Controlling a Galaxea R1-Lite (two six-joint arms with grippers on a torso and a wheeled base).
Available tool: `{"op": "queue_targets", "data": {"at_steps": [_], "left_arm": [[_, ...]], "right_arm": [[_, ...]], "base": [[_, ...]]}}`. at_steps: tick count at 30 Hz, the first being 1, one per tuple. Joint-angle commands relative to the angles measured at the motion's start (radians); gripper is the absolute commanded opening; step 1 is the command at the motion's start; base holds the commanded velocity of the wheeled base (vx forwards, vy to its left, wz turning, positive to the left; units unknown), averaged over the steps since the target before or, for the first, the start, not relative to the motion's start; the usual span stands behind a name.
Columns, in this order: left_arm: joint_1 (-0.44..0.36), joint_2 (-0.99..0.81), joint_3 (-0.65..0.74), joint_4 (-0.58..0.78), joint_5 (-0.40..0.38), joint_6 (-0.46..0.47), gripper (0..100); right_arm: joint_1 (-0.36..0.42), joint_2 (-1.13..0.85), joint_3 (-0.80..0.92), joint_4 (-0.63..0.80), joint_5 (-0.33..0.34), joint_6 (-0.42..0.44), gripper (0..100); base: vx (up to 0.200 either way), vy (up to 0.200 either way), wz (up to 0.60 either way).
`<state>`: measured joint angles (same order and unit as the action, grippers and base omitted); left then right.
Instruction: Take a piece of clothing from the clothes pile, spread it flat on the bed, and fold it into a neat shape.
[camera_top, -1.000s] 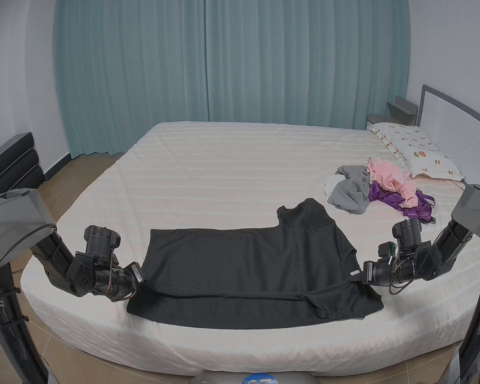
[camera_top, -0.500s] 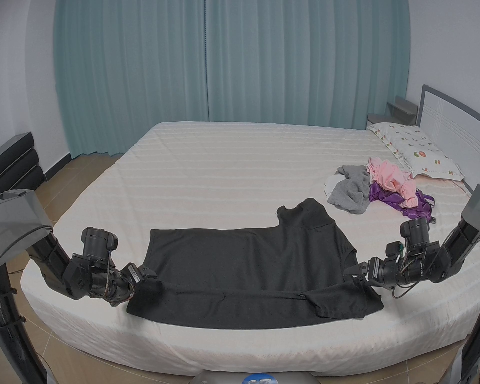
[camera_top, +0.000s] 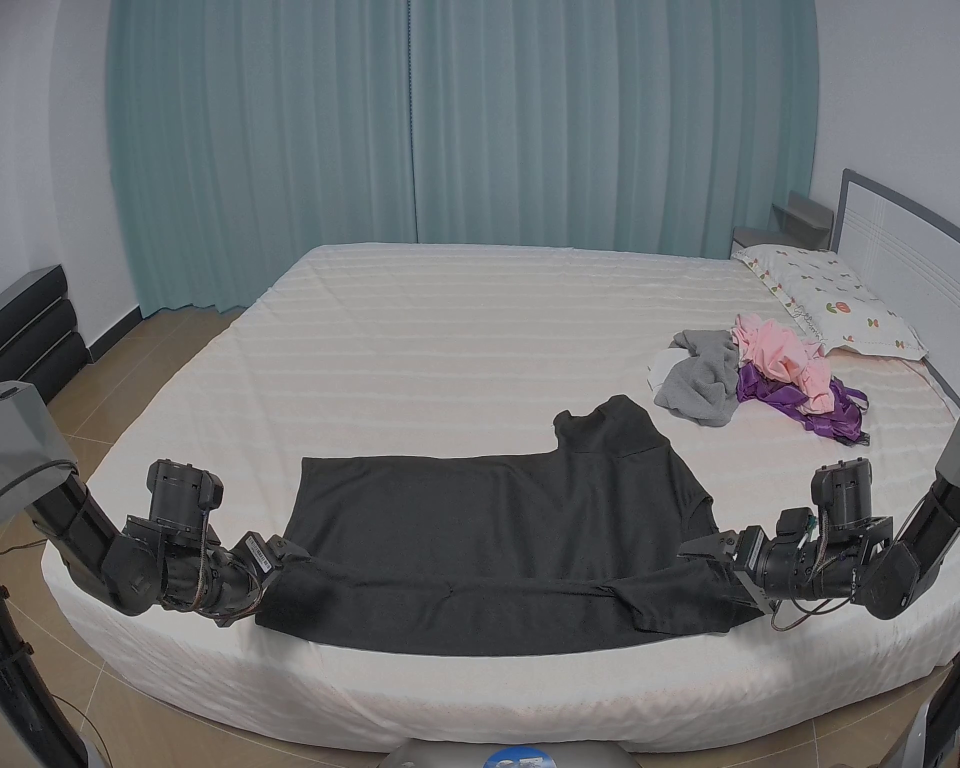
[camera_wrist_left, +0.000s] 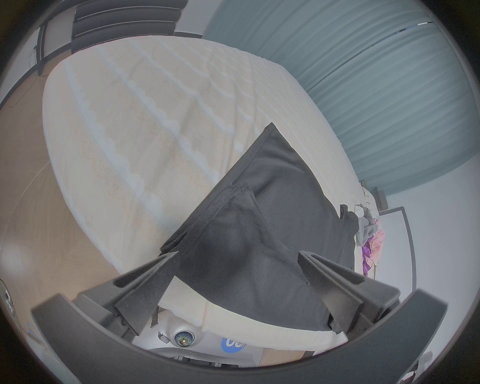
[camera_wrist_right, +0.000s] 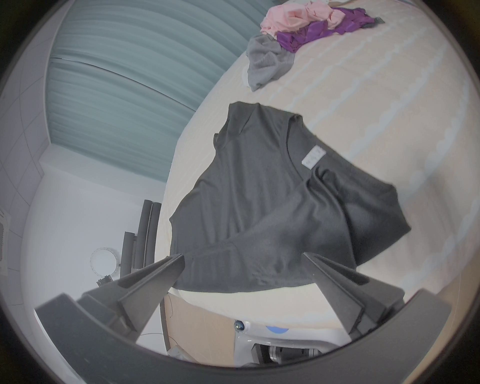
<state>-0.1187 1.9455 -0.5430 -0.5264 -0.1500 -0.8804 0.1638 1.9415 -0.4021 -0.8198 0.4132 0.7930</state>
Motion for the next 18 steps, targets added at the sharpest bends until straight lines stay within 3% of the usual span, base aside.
{"op": "queue_targets", "data": {"at_steps": [1, 9, 12, 18], "left_arm": [[-0.009, -0.008, 0.014, -0.004, 0.000, -0.003, 100], [-0.009, -0.017, 0.011, -0.007, 0.001, -0.015, 100], [-0.009, -0.019, 0.011, -0.007, 0.009, -0.015, 100], [-0.007, -0.019, 0.006, -0.007, 0.012, -0.014, 100]], "right_arm": [[0.008, 0.014, 0.020, -0.004, 0.001, 0.003, 100], [0.003, 0.011, 0.029, -0.004, -0.001, 0.003, 100], [0.003, 0.010, 0.029, -0.004, -0.004, 0.003, 100], [0.002, 0.001, 0.036, -0.005, -0.005, 0.002, 100]], "base": [[0.000, 0.000, 0.00], [0.000, 0.000, 0.00], [0.200, 0.000, 0.00], [0.000, 0.000, 0.00]]}}
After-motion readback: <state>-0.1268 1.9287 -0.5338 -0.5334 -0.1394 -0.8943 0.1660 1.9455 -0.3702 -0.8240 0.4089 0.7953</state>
